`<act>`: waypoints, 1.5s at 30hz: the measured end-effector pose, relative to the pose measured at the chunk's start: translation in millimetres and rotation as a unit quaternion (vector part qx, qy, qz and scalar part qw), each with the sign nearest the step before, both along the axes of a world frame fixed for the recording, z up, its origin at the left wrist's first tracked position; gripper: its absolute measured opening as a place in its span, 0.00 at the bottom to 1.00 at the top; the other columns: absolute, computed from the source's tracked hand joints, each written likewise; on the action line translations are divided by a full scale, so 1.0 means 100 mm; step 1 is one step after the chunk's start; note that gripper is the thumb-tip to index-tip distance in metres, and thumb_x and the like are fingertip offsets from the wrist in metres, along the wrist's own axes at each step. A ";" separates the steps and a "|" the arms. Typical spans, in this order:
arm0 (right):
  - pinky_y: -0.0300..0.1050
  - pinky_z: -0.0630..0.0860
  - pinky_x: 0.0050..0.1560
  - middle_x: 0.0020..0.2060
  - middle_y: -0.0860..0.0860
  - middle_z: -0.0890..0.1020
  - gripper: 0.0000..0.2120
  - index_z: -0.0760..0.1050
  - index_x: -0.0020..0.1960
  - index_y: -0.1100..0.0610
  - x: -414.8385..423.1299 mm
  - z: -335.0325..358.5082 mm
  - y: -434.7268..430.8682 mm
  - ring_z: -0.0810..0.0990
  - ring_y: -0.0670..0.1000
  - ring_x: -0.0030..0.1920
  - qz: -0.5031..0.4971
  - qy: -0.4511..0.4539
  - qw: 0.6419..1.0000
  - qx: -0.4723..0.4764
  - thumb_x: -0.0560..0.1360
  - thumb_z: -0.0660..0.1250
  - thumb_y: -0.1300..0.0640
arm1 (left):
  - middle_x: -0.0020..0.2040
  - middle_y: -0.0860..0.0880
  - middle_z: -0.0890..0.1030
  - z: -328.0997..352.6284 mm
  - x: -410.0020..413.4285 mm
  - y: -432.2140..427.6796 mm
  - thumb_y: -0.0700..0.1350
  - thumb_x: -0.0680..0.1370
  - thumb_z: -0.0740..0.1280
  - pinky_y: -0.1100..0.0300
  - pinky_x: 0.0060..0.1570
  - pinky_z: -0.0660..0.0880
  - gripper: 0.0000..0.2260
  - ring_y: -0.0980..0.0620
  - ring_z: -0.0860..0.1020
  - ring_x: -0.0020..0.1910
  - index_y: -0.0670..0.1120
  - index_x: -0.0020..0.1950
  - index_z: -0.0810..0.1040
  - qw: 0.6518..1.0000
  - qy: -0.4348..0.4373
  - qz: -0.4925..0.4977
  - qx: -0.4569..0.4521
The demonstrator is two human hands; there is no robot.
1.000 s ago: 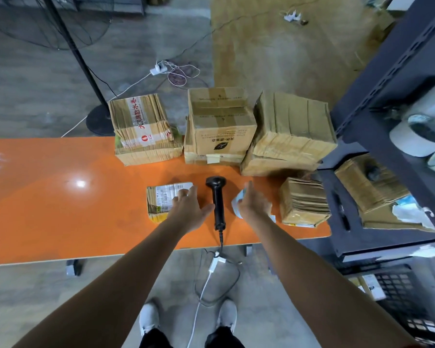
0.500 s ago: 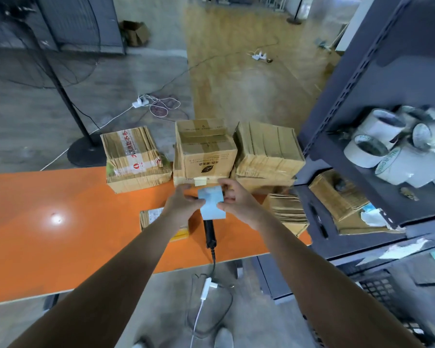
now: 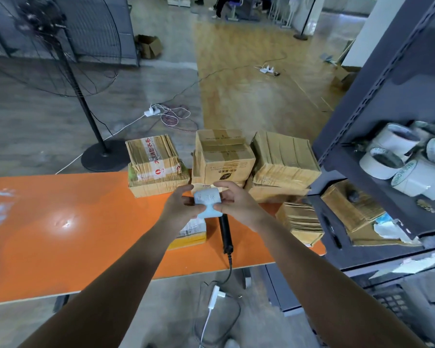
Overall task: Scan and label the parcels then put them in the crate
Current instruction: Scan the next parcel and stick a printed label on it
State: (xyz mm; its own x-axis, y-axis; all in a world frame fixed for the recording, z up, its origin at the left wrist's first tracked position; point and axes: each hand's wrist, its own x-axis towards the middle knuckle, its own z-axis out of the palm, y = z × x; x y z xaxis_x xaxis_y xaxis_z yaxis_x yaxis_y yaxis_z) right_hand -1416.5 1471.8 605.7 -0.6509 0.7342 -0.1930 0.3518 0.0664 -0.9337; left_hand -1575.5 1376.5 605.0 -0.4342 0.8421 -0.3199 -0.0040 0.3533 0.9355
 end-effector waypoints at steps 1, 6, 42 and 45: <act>0.45 0.79 0.58 0.50 0.52 0.83 0.24 0.72 0.67 0.46 -0.02 0.00 -0.01 0.82 0.50 0.53 0.001 -0.001 1.000 -0.003 0.75 0.72 0.61 | 0.53 0.43 0.80 -0.01 -0.03 -0.02 0.36 0.72 0.73 0.61 0.39 0.77 0.29 0.49 0.80 0.47 0.44 0.71 0.69 1.000 0.013 -0.007 0.002; 0.48 0.80 0.59 0.54 0.51 0.82 0.15 0.75 0.66 0.49 -0.16 -0.01 -0.04 0.81 0.49 0.56 -0.027 0.001 1.000 0.012 0.80 0.66 0.57 | 0.52 0.46 0.80 -0.02 -0.11 -0.10 0.36 0.72 0.73 0.64 0.38 0.73 0.27 0.51 0.80 0.48 0.47 0.69 0.70 0.995 0.098 -0.024 0.016; 0.47 0.82 0.49 0.49 0.55 0.82 0.05 0.71 0.55 0.56 -0.03 0.08 -0.06 0.85 0.50 0.48 -0.055 0.019 0.998 -0.038 0.84 0.58 0.57 | 0.44 0.43 0.81 0.04 0.01 0.05 0.35 0.74 0.66 0.58 0.31 0.67 0.09 0.48 0.72 0.32 0.48 0.49 0.74 0.990 0.131 -0.052 0.002; 0.45 0.82 0.48 0.46 0.52 0.82 0.08 0.73 0.57 0.53 0.05 0.11 -0.06 0.84 0.49 0.46 -0.086 0.034 0.994 -0.060 0.85 0.55 0.55 | 0.40 0.47 0.78 0.03 0.10 0.09 0.35 0.74 0.66 0.59 0.31 0.66 0.09 0.51 0.70 0.31 0.50 0.45 0.75 0.990 0.129 -0.050 0.002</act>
